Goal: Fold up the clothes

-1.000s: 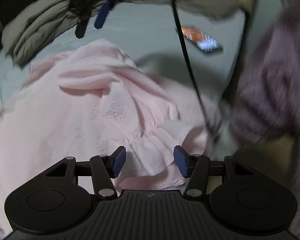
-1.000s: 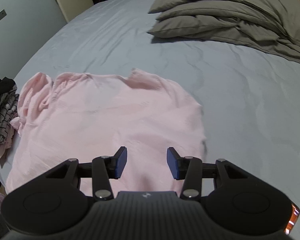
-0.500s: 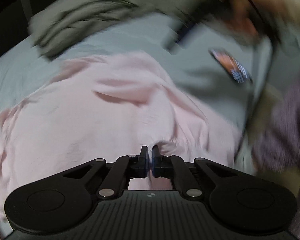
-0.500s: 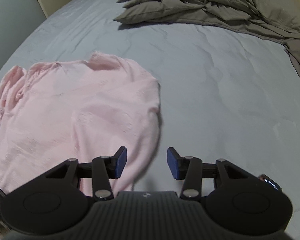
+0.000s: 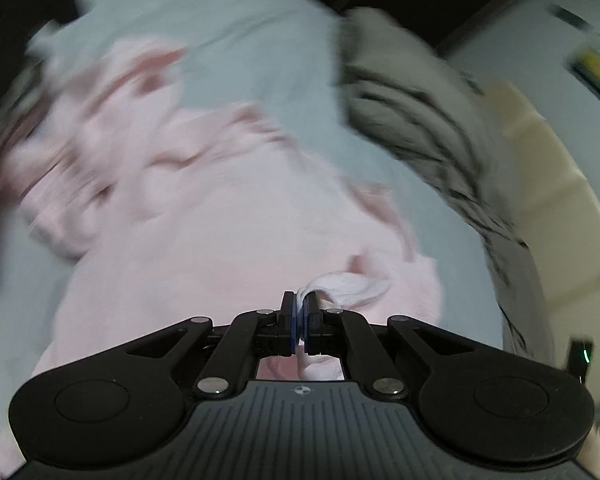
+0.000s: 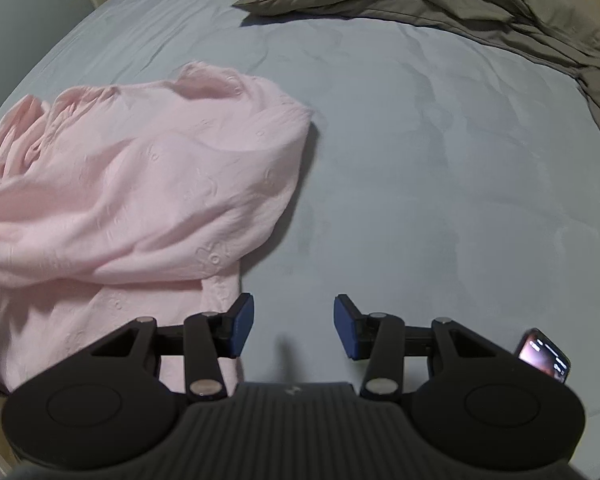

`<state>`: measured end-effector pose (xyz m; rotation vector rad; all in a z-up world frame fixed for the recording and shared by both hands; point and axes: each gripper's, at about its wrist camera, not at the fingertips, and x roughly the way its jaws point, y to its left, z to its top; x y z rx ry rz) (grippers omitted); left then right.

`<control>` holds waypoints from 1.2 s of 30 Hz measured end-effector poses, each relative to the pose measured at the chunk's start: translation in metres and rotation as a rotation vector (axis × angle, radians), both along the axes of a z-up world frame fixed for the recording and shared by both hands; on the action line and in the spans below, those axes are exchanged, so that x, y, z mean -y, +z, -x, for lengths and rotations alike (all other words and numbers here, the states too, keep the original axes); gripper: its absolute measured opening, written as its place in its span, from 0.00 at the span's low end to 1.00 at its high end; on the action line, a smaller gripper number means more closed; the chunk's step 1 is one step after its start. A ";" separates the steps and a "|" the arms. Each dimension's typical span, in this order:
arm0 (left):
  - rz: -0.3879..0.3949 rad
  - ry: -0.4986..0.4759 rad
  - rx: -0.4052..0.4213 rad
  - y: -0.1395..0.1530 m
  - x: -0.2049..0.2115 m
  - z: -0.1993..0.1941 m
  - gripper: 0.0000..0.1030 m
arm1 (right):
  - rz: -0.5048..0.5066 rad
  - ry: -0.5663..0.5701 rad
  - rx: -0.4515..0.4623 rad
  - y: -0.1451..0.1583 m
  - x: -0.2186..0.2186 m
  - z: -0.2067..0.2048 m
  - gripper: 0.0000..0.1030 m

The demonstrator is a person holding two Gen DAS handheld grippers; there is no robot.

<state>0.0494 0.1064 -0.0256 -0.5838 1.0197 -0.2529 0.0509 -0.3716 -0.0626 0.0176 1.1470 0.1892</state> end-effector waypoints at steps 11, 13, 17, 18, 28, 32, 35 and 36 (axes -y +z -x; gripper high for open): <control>-0.194 0.108 -0.089 -0.022 -0.030 0.013 0.28 | 0.045 0.119 -0.032 -0.013 -0.035 -0.003 0.47; -0.186 0.111 -0.067 -0.016 -0.031 0.019 0.40 | 0.048 0.121 -0.034 -0.013 -0.037 -0.005 0.47; -0.129 0.095 -0.045 -0.006 -0.028 0.028 0.44 | 0.055 0.124 -0.035 -0.013 -0.042 -0.009 0.47; -0.109 0.089 -0.037 -0.004 -0.026 0.031 0.45 | 0.057 0.127 -0.036 -0.014 -0.044 -0.010 0.47; -0.152 -0.075 -0.037 -0.022 0.026 0.041 0.54 | 0.063 0.155 -0.039 -0.019 -0.063 -0.014 0.48; -0.176 -0.109 -0.034 -0.027 0.037 0.026 0.24 | 0.061 0.166 -0.043 -0.021 -0.068 -0.014 0.48; -0.185 -0.149 0.025 -0.006 0.045 0.008 0.10 | 0.061 0.177 -0.050 -0.024 -0.070 -0.014 0.49; -0.188 -0.158 0.058 0.006 0.047 0.003 0.06 | 0.062 0.182 -0.051 -0.025 -0.071 -0.014 0.49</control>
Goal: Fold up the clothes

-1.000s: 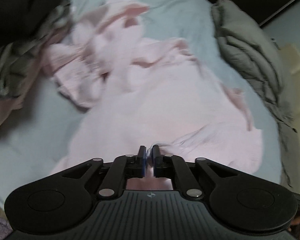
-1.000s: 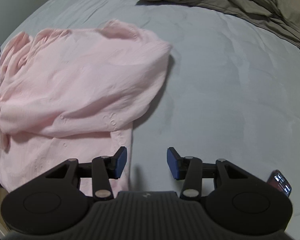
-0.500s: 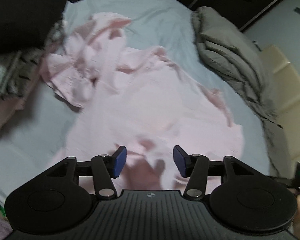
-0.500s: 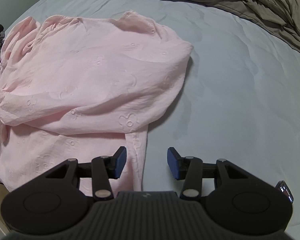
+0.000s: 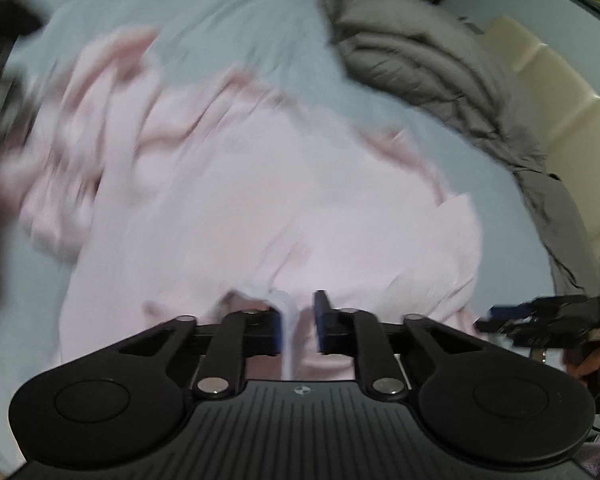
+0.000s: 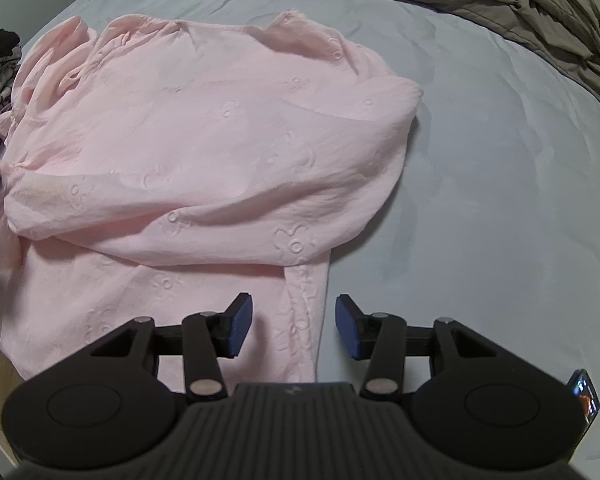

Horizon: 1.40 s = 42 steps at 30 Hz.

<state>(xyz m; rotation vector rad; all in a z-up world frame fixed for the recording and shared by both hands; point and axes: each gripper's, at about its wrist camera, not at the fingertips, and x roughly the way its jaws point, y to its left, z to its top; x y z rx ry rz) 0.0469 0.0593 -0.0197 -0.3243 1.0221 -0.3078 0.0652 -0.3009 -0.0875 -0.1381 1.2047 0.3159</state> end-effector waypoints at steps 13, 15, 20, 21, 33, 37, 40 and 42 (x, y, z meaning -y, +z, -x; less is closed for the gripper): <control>0.072 0.062 0.216 0.091 -0.018 -0.056 0.01 | 0.009 0.032 0.028 -0.004 -0.011 -0.003 0.54; 0.079 0.083 0.171 0.089 -0.024 -0.059 0.01 | 0.025 0.043 0.025 -0.006 -0.013 -0.005 0.54; 0.043 0.029 0.057 0.066 -0.019 -0.042 0.04 | 0.025 0.043 0.022 -0.007 -0.012 -0.009 0.54; 0.039 0.025 0.046 0.062 -0.019 -0.037 0.12 | 0.025 0.043 0.023 -0.007 -0.012 -0.009 0.54; 0.047 0.092 -0.118 0.014 -0.028 0.016 0.42 | 0.021 0.049 0.033 -0.006 -0.013 -0.008 0.54; 0.064 0.096 -0.202 -0.009 -0.022 0.019 0.42 | 0.017 0.048 0.039 -0.004 -0.014 -0.007 0.54; 0.079 0.110 -0.233 -0.024 -0.018 0.014 0.42 | 0.017 0.053 0.043 -0.003 -0.016 -0.006 0.54; 0.098 0.126 -0.247 -0.035 -0.017 0.009 0.36 | 0.018 0.057 0.043 -0.003 -0.017 -0.006 0.54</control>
